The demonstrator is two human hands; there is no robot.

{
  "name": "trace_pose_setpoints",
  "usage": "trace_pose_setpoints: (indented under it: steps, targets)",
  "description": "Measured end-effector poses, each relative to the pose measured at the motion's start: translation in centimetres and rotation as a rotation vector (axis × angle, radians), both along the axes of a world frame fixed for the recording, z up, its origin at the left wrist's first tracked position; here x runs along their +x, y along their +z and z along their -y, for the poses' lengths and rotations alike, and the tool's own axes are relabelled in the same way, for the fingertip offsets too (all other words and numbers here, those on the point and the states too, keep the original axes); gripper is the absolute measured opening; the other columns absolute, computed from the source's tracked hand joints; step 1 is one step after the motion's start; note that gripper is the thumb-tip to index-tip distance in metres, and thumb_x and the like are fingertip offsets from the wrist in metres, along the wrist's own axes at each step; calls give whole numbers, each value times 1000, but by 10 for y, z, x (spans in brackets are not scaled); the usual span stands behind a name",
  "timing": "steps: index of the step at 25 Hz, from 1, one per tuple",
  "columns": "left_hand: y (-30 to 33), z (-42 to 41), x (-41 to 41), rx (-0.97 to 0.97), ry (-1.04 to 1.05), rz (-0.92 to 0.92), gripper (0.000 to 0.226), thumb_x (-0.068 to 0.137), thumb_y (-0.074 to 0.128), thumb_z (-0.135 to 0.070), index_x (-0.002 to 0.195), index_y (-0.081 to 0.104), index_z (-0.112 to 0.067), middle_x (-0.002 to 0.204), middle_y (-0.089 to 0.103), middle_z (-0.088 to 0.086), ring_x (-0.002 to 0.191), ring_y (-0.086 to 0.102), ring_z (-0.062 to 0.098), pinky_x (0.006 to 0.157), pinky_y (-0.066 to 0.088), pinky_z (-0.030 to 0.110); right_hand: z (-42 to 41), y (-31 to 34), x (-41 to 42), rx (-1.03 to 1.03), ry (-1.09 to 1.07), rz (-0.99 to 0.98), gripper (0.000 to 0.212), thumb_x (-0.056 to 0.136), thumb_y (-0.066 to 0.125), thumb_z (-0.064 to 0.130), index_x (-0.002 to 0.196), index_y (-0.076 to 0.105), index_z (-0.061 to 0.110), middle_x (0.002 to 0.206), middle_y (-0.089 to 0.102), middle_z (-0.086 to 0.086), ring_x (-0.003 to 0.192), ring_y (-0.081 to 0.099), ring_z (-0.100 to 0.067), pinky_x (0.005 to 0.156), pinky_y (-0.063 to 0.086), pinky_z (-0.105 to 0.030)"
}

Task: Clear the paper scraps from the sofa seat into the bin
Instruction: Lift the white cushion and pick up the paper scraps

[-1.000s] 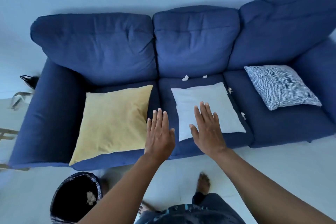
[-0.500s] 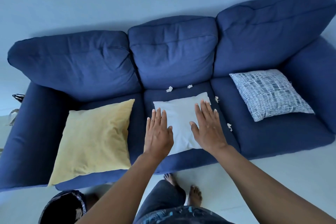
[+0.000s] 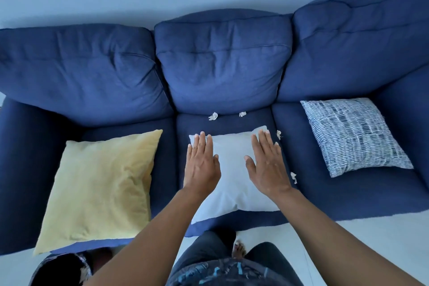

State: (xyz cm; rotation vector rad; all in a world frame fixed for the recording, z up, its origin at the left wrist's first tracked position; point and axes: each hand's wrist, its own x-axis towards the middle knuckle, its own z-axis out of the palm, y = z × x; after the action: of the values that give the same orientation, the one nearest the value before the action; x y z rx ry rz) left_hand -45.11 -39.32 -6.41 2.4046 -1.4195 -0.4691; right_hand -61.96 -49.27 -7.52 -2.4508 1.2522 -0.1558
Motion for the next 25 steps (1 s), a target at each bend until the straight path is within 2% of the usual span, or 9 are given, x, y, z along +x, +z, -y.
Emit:
trace_pose_setpoints:
  steps: [7,9,12,16,19,22,24,25]
  targets:
    - [-33,59,46,95,22,-109,59,105,41,-23,156,19,-5,165,15,12,154,8,25,125,10,33,52,-27,49,85,-26,12,63,100,51,23,156,24,9,166,13,-12,155,6,-27,121,21,-54]
    - [-49,79,58,97,56,-154,58,104,42,-23,156,21,-7,165,18,10,152,15,22,121,19,31,69,-46,60,109,-14,4,63,100,50,23,156,24,9,166,13,-12,155,7,-26,121,20,-54]
    - [-77,103,69,120,147,-198,58,104,44,-25,156,23,-12,165,19,7,149,25,22,112,34,35,98,-81,78,147,30,-21,63,101,50,22,156,24,8,166,13,-13,155,7,-27,121,21,-54]
    - [-137,135,79,173,205,-237,58,103,46,-23,154,24,-8,163,24,10,148,27,24,112,34,36,139,-140,100,176,62,-42,63,99,52,20,154,27,5,165,17,-16,154,10,-31,120,23,-55]
    - [-185,163,88,162,254,-269,57,101,50,-21,151,28,-4,158,34,12,141,37,28,107,37,37,166,-187,111,200,81,-61,62,99,52,22,153,29,4,164,20,-17,153,14,-32,118,26,-55]
    - [-230,195,102,163,375,-301,49,98,55,-22,141,41,-4,140,52,15,125,50,32,89,42,34,186,-218,118,185,109,-61,62,99,51,24,153,29,3,164,20,-18,153,16,-33,118,27,-52]
    - [-262,217,112,178,503,-314,28,95,58,-26,115,53,-6,112,64,15,104,59,35,72,37,30,197,-240,120,195,104,-48,63,99,52,24,154,28,3,164,19,-17,153,16,-30,120,25,-47]
    - [-276,227,117,180,567,-315,23,94,60,-29,103,53,-9,103,66,15,98,60,35,70,33,29,202,-252,121,202,97,-38,62,99,52,23,154,28,4,165,19,-15,153,16,-28,121,24,-44]
